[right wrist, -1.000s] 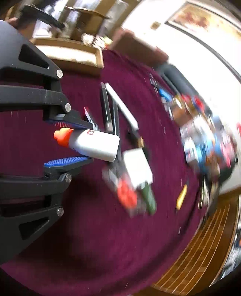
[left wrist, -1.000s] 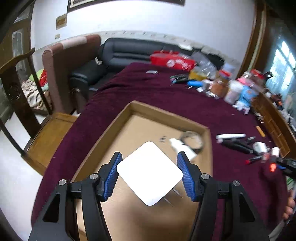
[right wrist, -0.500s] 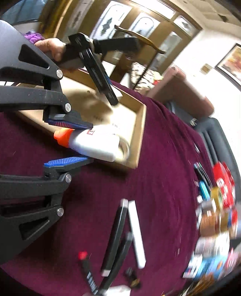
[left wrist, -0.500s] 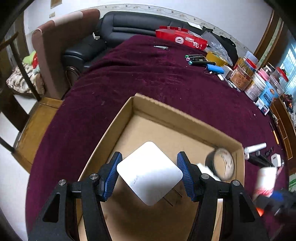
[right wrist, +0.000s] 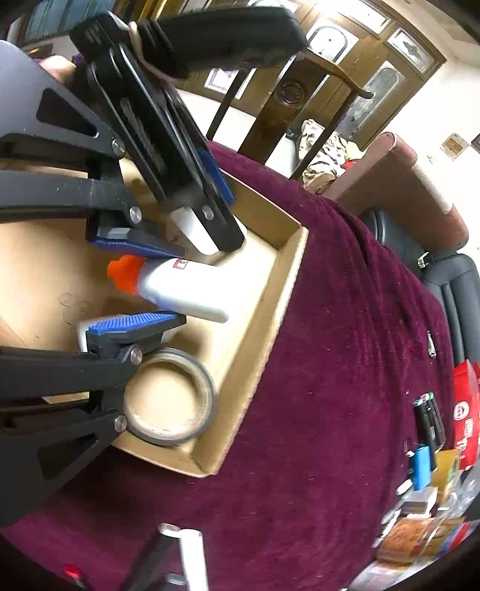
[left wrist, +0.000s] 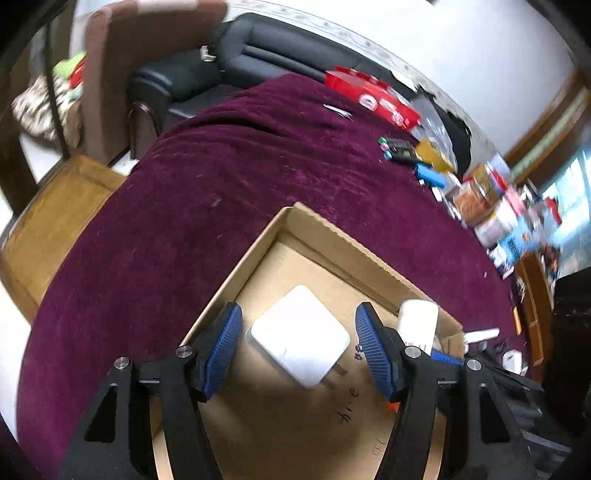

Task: Organize rigid objects
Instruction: 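Release the charger into the box with the left tool while the right tool releases the glue bottle there, then move the left tool to the long white marker and grasp it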

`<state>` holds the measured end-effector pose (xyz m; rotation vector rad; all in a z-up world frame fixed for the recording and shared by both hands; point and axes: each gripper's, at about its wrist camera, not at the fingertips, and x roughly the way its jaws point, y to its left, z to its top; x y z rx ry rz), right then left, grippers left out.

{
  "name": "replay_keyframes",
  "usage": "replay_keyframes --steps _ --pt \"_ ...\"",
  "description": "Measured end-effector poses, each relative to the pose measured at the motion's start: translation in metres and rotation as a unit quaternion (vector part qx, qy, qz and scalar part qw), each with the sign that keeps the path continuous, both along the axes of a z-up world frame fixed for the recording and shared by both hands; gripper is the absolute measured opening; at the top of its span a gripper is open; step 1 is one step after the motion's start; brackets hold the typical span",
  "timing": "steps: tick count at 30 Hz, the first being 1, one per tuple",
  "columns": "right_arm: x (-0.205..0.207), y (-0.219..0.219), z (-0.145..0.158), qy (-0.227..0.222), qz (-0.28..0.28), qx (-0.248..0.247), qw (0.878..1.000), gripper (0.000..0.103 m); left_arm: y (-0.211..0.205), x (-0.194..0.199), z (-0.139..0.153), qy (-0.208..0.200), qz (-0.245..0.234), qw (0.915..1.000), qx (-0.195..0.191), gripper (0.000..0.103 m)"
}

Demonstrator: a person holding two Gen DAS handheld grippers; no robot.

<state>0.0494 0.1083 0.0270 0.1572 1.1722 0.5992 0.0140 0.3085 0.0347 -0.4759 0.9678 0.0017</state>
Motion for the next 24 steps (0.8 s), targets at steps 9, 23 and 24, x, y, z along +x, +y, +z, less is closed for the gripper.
replay_keyframes --steps 9,23,24 --pt "-0.001 -0.013 0.013 -0.021 -0.022 0.030 0.999 0.044 -0.017 -0.055 0.009 -0.049 0.072 0.9961 0.012 0.069" --pt "-0.076 -0.168 0.060 -0.112 -0.128 0.014 0.985 0.044 -0.107 -0.052 -0.009 0.019 0.026 0.9969 0.072 0.074" --pt "-0.078 -0.181 0.060 -0.113 -0.140 0.015 0.984 0.043 -0.108 -0.053 -0.009 0.019 0.033 0.9969 0.068 0.074"
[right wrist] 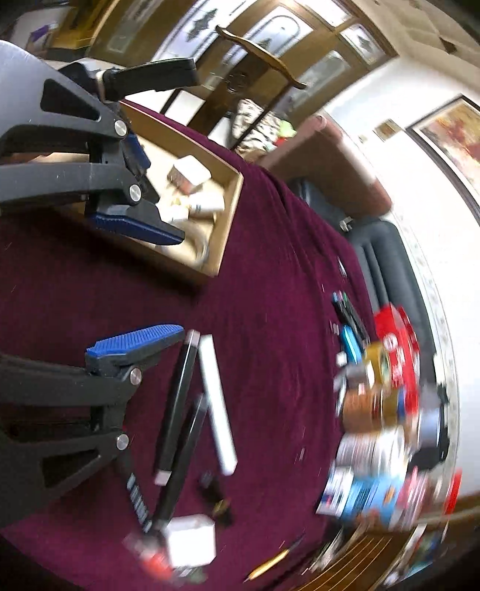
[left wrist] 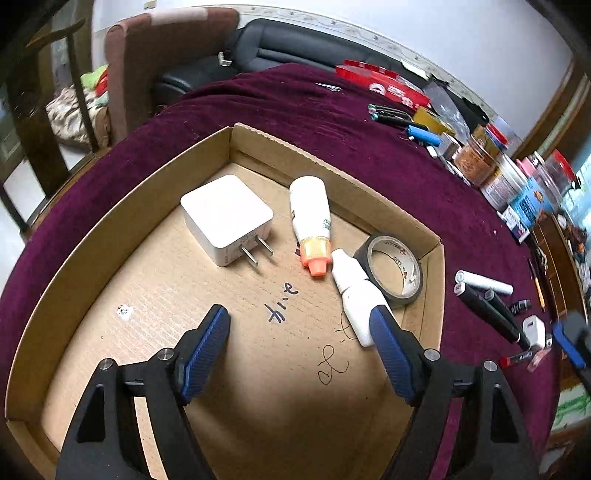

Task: Organize rigid objects
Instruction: 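Move the left tool to the long white marker and grasp it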

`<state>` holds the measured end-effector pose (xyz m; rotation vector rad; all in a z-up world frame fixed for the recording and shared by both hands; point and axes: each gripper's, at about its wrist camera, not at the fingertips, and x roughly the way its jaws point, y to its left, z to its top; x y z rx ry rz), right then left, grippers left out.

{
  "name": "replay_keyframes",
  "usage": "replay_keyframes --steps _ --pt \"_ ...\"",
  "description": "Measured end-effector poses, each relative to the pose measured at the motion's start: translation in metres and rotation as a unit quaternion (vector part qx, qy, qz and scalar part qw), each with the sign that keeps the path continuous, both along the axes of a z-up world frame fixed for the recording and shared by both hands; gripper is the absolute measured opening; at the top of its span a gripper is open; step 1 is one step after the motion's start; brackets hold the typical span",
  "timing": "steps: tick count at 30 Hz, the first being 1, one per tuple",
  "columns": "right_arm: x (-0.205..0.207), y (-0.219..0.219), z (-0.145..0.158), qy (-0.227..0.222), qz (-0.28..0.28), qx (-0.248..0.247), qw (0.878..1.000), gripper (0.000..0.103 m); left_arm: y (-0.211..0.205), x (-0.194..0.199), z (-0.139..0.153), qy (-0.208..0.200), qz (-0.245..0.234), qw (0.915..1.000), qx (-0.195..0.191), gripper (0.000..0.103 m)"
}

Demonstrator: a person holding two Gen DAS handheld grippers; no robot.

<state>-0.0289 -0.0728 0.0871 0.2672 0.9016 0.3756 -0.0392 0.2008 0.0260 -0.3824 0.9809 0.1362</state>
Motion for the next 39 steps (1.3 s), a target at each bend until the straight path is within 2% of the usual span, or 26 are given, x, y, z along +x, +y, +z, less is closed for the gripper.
replay_keyframes --steps 4,6,8,10,11,12,14,15,16,18,21,24,26,28,31,32,34,36,39 --pt "-0.013 -0.063 0.000 0.000 -0.055 0.014 0.998 0.043 -0.005 -0.003 0.001 0.004 0.006 0.9999 0.008 0.076" --pt "-0.017 -0.084 0.001 -0.001 -0.079 0.017 0.997 0.043 -0.001 -0.006 0.004 0.004 0.026 0.9994 0.024 0.076" --pt "-0.024 -0.105 0.005 -0.018 -0.104 0.013 0.994 0.043 -0.004 -0.020 0.023 -0.029 0.043 0.9977 0.044 0.076" --pt "-0.034 -0.122 0.014 -0.051 -0.131 -0.012 0.990 0.046 -0.015 -0.031 0.045 -0.063 0.031 0.9955 0.064 0.076" --pt "-0.036 -0.128 0.015 -0.063 -0.142 -0.024 0.988 0.062 -0.025 -0.037 0.059 -0.084 0.019 0.9933 0.077 0.076" --pt "-0.038 -0.134 0.017 -0.076 -0.155 -0.036 0.984 0.087 -0.040 -0.042 0.072 -0.106 -0.001 0.9903 0.090 0.078" --pt "-0.034 -0.149 0.018 -0.109 -0.194 -0.065 0.973 0.101 -0.072 -0.044 0.087 -0.124 -0.053 0.9857 0.100 0.085" --pt "-0.029 -0.156 0.015 -0.117 -0.208 -0.078 0.968 0.103 -0.086 -0.042 0.090 -0.125 -0.081 0.9840 0.098 0.085" --pt "-0.020 -0.164 0.011 -0.114 -0.222 -0.095 0.964 0.103 -0.100 -0.039 0.091 -0.121 -0.107 0.9821 0.096 0.085" --pt "-0.001 -0.180 -0.001 -0.103 -0.245 -0.115 0.957 0.102 -0.130 -0.025 0.085 -0.089 -0.166 0.9786 0.083 0.085" --pt "0.013 -0.206 -0.021 -0.102 -0.262 -0.086 0.956 0.102 -0.163 0.002 0.072 -0.038 -0.221 0.9713 0.081 0.085" --pt "0.017 -0.226 -0.040 -0.069 -0.259 -0.014 0.963 0.102 -0.175 0.041 0.061 -0.033 -0.199 0.9718 0.121 0.085" --pt "0.018 -0.236 -0.048 -0.051 -0.258 0.034 0.964 0.102 -0.174 0.074 0.053 -0.026 -0.184 0.9755 0.117 0.084" --pt "0.018 -0.236 -0.052 -0.040 -0.256 0.050 0.964 0.102 -0.179 0.101 0.041 -0.015 -0.185 0.9761 0.113 0.082" --pt "0.019 -0.234 -0.056 -0.026 -0.246 0.066 0.967 0.102 -0.197 0.128 0.015 0.011 -0.211 0.9649 0.156 0.074" --pt "0.018 -0.233 -0.057 -0.025 -0.244 0.070 0.967 0.102 -0.200 0.129 0.008 0.020 -0.216 0.9632 0.159 0.074" --pt "0.015 -0.232 -0.056 -0.026 -0.239 0.074 0.968 0.102 -0.199 0.123 -0.001 0.034 -0.225 0.9674 0.112 0.075" --pt "0.015 -0.231 -0.055 -0.027 -0.236 0.074 0.969 0.102 -0.201 0.114 -0.010 0.056 -0.234 0.9677 0.077 0.073" --pt "0.016 -0.226 -0.054 -0.026 -0.226 0.074 0.971 0.102 -0.223 0.081 -0.012 0.048 -0.287 0.9507 0.108 0.073"
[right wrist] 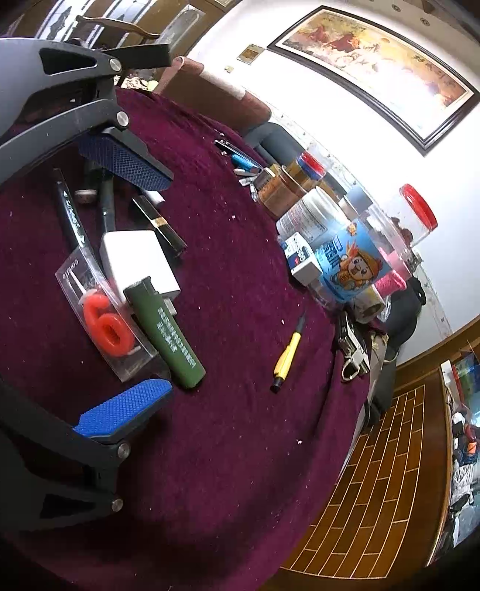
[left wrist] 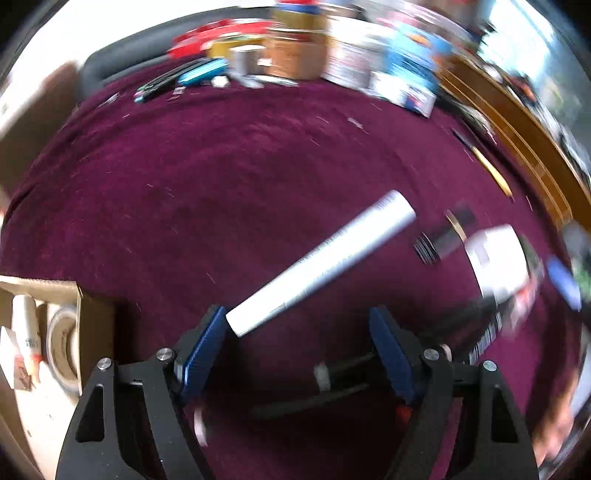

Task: Organize rigid objects
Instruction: 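Move the left tool to the long white marker and grasp it, then lift the white marker with the left tool toward the box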

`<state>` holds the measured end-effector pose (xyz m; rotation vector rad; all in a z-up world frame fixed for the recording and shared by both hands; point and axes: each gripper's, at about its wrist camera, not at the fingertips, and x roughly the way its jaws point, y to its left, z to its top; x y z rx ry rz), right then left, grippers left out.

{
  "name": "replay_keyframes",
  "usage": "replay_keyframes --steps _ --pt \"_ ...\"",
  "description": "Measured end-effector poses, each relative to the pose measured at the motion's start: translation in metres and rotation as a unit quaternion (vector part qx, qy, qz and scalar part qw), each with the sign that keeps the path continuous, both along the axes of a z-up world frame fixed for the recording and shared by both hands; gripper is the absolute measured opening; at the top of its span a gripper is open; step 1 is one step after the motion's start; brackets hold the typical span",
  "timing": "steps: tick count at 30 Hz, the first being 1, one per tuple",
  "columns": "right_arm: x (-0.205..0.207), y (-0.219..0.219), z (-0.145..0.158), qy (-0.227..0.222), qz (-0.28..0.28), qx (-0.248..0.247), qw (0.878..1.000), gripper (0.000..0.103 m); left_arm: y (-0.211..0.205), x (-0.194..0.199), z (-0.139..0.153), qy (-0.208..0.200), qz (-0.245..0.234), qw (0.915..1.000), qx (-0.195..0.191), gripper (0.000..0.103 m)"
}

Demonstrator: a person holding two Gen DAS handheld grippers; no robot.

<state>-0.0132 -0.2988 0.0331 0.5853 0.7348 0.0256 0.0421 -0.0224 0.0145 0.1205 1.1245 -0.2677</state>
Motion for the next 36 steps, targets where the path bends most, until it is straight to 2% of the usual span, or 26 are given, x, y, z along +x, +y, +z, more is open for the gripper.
replay_keyframes --steps 2,4,8,9,13,18,20,21,22,23,24,25,31,33,34,36 --pt "0.000 0.004 -0.002 0.006 0.007 -0.003 1.000 0.102 -0.011 -0.019 0.002 0.010 -0.033 0.9994 0.007 0.072" --pt "0.002 0.007 -0.005 0.018 0.013 -0.009 1.000 0.102 -0.016 -0.035 0.009 0.001 -0.049 0.9987 0.018 0.071" --pt "0.002 0.009 -0.005 0.018 0.013 -0.015 1.000 0.102 -0.011 -0.025 0.030 -0.063 -0.021 0.9975 0.025 0.071" --pt "0.001 0.009 -0.005 0.017 0.012 -0.016 1.000 0.102 -0.010 -0.019 0.031 -0.068 -0.015 0.9971 0.029 0.071" --pt "0.001 0.005 -0.006 0.019 0.009 -0.010 1.000 0.102 -0.021 0.012 0.024 -0.069 -0.014 0.9969 0.035 0.071" --pt "0.005 0.006 -0.007 0.025 0.010 -0.011 1.000 0.102 -0.044 0.009 0.004 -0.088 -0.043 0.9896 0.105 0.072" --pt "0.005 0.007 -0.007 0.025 0.012 -0.016 0.999 0.102 -0.044 0.004 0.002 -0.106 -0.036 0.9873 0.112 0.070" --pt "0.005 0.008 -0.006 0.023 0.012 -0.019 0.999 0.102 -0.044 0.004 0.002 -0.101 -0.037 0.9889 0.103 0.055" --pt "0.004 0.008 -0.004 0.019 0.009 -0.023 1.000 0.102 -0.042 0.003 0.003 -0.086 -0.041 0.9923 0.079 0.028" --pt "0.004 0.008 -0.003 0.017 0.007 -0.024 1.000 0.102 -0.040 0.000 0.005 -0.068 -0.044 0.9948 0.061 0.021" --pt "0.003 0.007 -0.003 0.015 0.005 -0.024 1.000 0.102 -0.040 -0.002 0.006 -0.064 -0.042 0.9949 0.067 0.013" --pt "0.004 0.007 -0.003 0.017 0.004 -0.023 1.000 0.102 -0.040 -0.006 0.008 -0.060 -0.042 0.9950 0.067 0.011" --pt "0.004 0.003 -0.007 0.025 -0.001 -0.013 1.000 0.102 -0.019 -0.029 0.011 -0.035 -0.029 0.9989 0.014 0.012" --pt "0.005 0.003 -0.007 0.026 -0.001 -0.010 1.000 0.102 -0.021 -0.026 0.010 -0.045 -0.024 0.9986 0.018 0.015" --pt "0.005 0.003 -0.008 0.027 0.001 -0.009 1.000 0.102 -0.024 -0.024 0.009 -0.053 -0.021 0.9980 0.027 0.021" --pt "0.005 0.003 -0.008 0.029 0.002 -0.011 1.000 0.102 -0.029 -0.020 0.007 -0.075 -0.016 0.9962 0.042 0.025"
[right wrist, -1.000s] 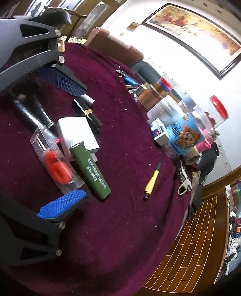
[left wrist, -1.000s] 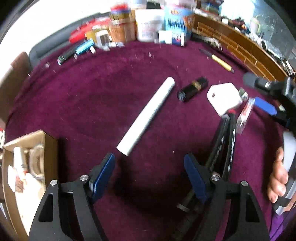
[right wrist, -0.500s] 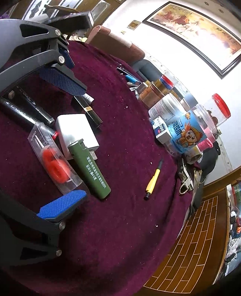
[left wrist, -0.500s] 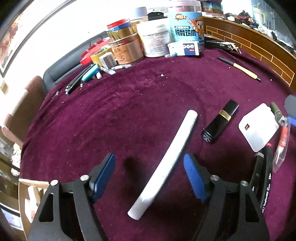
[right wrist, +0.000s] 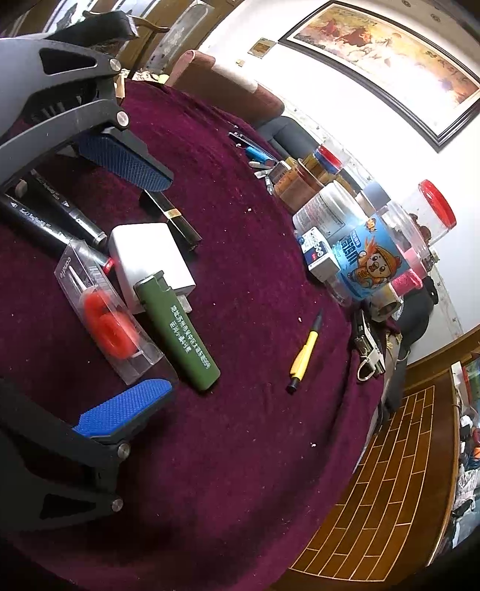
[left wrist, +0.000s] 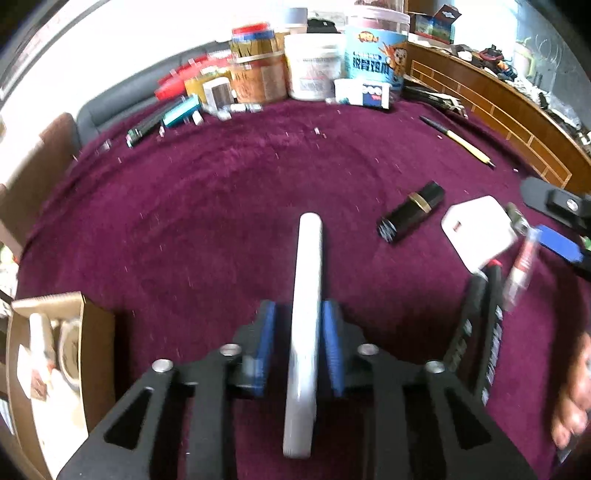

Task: Organize rigid objects
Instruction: 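Lift the white marker with the left tool toward the box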

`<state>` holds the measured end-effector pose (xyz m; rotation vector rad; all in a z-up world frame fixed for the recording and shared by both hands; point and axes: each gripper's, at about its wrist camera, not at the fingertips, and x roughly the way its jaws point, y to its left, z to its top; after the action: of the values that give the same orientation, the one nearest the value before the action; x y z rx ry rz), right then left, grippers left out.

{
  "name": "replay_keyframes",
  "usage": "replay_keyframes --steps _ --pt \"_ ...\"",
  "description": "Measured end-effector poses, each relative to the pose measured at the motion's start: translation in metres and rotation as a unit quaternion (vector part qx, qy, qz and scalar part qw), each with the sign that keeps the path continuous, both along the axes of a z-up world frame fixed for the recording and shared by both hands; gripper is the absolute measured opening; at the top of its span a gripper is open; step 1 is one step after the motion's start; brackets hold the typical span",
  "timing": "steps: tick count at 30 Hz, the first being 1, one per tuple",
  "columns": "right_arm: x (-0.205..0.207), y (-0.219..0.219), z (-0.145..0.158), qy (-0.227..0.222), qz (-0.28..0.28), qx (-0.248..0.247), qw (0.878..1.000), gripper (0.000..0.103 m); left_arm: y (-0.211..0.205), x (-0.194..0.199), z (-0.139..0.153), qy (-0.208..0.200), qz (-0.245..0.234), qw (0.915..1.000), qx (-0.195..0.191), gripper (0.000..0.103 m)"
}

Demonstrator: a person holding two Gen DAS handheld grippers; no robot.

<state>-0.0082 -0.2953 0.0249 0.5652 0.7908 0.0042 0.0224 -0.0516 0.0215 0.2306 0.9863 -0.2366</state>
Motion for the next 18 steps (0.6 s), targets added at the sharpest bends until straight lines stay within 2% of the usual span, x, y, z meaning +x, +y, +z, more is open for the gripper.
replay_keyframes --steps 2,3,5,8,11,14,18 --pt "0.000 0.001 0.000 -0.001 -0.001 -0.006 1.000 0.102 -0.001 0.003 -0.001 0.004 0.002 1.0000 -0.009 0.020" --pt "0.000 0.001 0.001 -0.003 -0.002 -0.009 1.000 0.102 0.001 0.003 0.000 0.014 0.001 0.9997 -0.021 0.011" --pt "0.001 0.002 0.002 -0.005 -0.004 -0.019 1.000 0.102 0.011 -0.004 0.008 0.025 0.012 0.9984 -0.050 0.011" --pt "0.002 0.005 0.002 -0.006 -0.004 -0.031 0.999 0.102 0.027 -0.024 0.030 -0.004 0.029 0.9968 -0.075 0.011" --pt "0.002 0.006 0.003 -0.011 -0.002 -0.035 0.999 0.102 0.056 -0.060 0.064 -0.041 0.050 0.9900 -0.125 0.011" --pt "0.001 0.009 0.005 -0.018 -0.004 -0.055 0.998 0.102 0.083 -0.094 0.091 -0.077 0.061 0.9824 -0.159 0.011" --pt "0.000 0.015 0.008 -0.027 -0.007 -0.091 0.995 0.102 0.117 -0.132 0.116 -0.104 0.065 0.9752 -0.184 0.011"
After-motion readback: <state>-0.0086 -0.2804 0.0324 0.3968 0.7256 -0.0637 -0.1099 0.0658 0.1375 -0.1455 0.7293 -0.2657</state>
